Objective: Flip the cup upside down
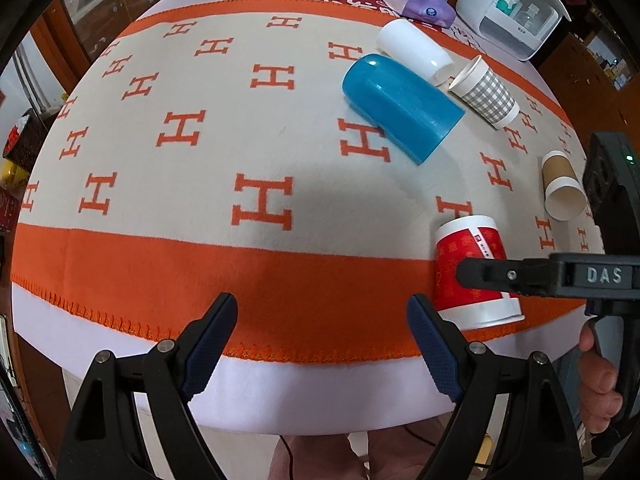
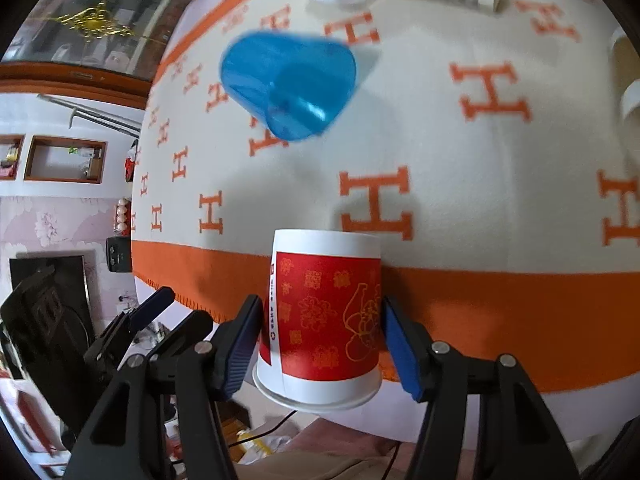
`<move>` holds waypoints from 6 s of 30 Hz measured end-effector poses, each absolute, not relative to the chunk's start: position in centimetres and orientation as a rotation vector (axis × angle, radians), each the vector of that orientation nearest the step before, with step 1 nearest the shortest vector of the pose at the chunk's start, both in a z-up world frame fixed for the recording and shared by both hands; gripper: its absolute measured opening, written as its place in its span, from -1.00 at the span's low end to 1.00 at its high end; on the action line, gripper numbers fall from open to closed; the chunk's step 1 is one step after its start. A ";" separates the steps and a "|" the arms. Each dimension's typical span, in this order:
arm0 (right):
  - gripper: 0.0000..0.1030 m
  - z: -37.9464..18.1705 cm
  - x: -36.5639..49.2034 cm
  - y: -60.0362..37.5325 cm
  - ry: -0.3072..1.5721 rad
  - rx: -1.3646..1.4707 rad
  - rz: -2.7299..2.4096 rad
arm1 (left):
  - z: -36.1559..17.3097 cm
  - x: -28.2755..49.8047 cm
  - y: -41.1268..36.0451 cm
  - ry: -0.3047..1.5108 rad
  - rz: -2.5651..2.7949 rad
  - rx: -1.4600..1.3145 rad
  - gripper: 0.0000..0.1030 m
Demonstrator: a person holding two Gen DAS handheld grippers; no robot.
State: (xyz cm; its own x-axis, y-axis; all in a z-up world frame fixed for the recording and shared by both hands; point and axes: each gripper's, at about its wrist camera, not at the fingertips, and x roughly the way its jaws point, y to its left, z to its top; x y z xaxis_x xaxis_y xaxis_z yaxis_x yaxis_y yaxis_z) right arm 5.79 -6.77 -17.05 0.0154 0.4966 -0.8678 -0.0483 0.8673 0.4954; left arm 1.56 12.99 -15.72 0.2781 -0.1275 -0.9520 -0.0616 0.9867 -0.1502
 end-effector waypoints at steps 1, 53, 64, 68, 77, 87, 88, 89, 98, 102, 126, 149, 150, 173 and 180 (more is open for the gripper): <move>0.17 -16.3 5.6 -7.1 1.463 0.361 0.428 | -15.7 1.5 13.0 1.290 -0.044 -0.169 0.66; 0.28 -16.2 -2.8 -9.3 0.762 0.030 0.329 | -18.9 -0.1 8.8 1.143 0.092 -0.174 0.79; 0.28 -11.6 -4.1 -10.3 0.816 0.032 0.291 | -15.3 -0.7 7.9 1.129 0.075 -0.140 0.80; 0.53 -8.9 -4.7 -10.7 0.813 0.018 0.273 | -12.9 -0.9 7.4 1.116 0.067 -0.124 0.80; 0.54 -3.0 -5.1 -12.6 0.846 0.059 0.224 | -6.4 -1.4 6.1 1.055 0.036 -0.092 0.88; 0.54 0.5 -5.7 -14.1 0.875 0.115 0.161 | -1.6 -2.4 4.5 0.997 0.048 -0.067 0.94; 0.54 0.6 -5.8 -14.1 0.874 0.114 0.157 | -1.4 -2.5 4.3 0.992 0.051 -0.065 0.94; 0.54 0.9 -5.9 -14.1 0.872 0.113 0.152 | -1.2 -2.6 4.2 0.984 0.057 -0.060 0.94; 0.54 2.1 -6.4 -14.4 0.844 0.110 0.128 | 0.1 -2.9 3.6 0.954 0.084 -0.043 0.94; 0.54 2.3 -6.6 -14.3 0.835 0.105 0.121 | 0.1 -2.9 2.9 0.956 0.072 -0.027 0.94; 0.54 2.5 -6.6 -13.5 0.832 0.083 0.131 | 0.6 -2.8 2.3 0.938 0.049 -0.029 0.94; 0.54 2.3 -5.9 -12.9 0.843 0.070 0.136 | 0.6 -2.5 2.2 0.940 0.046 -0.025 0.94; 0.54 2.3 -5.9 -12.9 0.842 0.069 0.136 | 0.5 -2.4 2.2 0.939 0.045 -0.024 0.94; 0.54 2.3 -5.8 -12.8 0.847 0.073 0.138 | 0.1 -2.0 2.3 0.947 0.036 -0.018 0.94; 0.54 2.2 -5.8 -12.9 0.849 0.074 0.138 | 0.0 -2.1 2.4 0.950 0.035 -0.018 0.94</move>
